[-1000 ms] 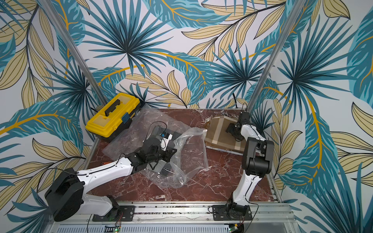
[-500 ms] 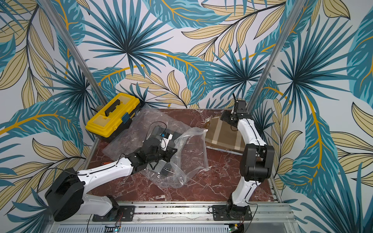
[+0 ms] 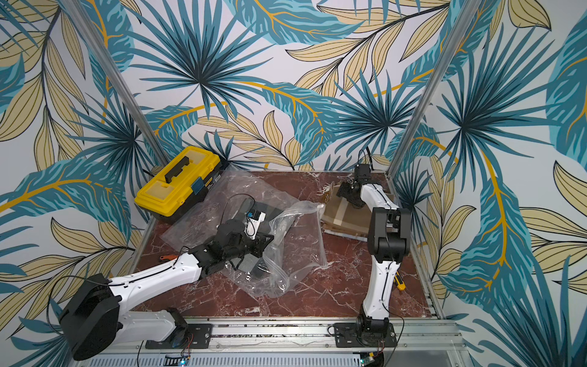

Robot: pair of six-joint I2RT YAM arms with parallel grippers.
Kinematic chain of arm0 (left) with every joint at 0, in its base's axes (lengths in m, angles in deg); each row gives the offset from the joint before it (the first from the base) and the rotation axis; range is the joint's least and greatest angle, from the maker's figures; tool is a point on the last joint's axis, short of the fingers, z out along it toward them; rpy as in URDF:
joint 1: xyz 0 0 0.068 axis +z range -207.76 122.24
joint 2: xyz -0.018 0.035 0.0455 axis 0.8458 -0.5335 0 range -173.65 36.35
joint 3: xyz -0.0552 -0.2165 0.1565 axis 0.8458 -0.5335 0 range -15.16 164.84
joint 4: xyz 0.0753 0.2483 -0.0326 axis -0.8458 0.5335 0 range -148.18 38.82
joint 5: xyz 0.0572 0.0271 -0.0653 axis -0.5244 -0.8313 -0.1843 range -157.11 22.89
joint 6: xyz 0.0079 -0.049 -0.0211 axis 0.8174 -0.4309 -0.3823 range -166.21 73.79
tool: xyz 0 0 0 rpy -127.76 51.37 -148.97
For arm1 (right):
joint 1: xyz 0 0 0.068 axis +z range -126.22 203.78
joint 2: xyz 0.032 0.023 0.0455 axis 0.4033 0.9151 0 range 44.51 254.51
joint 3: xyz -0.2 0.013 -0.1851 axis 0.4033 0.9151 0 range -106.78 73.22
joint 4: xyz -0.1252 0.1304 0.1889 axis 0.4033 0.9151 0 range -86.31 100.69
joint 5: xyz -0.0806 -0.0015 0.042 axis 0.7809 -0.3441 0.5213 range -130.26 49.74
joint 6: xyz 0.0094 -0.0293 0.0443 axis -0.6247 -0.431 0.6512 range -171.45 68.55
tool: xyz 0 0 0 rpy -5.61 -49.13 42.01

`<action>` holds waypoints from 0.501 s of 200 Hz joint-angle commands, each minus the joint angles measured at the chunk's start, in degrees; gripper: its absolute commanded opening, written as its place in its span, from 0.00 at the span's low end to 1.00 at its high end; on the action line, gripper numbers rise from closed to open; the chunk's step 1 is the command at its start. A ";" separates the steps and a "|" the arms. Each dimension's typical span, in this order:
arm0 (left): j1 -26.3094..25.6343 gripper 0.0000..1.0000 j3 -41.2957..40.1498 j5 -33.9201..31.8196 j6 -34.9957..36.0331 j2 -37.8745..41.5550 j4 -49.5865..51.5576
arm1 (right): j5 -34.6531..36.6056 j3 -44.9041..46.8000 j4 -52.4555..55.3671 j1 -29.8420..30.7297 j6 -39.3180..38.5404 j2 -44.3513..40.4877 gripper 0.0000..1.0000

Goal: Take the blanket out of the vacuum bag
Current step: Place the blanket at the center of the board, then take out the blanket from the vacuum bag.

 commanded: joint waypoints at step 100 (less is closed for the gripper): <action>0.25 0.00 2.42 1.40 1.95 2.76 1.80 | -10.64 22.93 -6.56 0.18 1.09 -31.51 0.82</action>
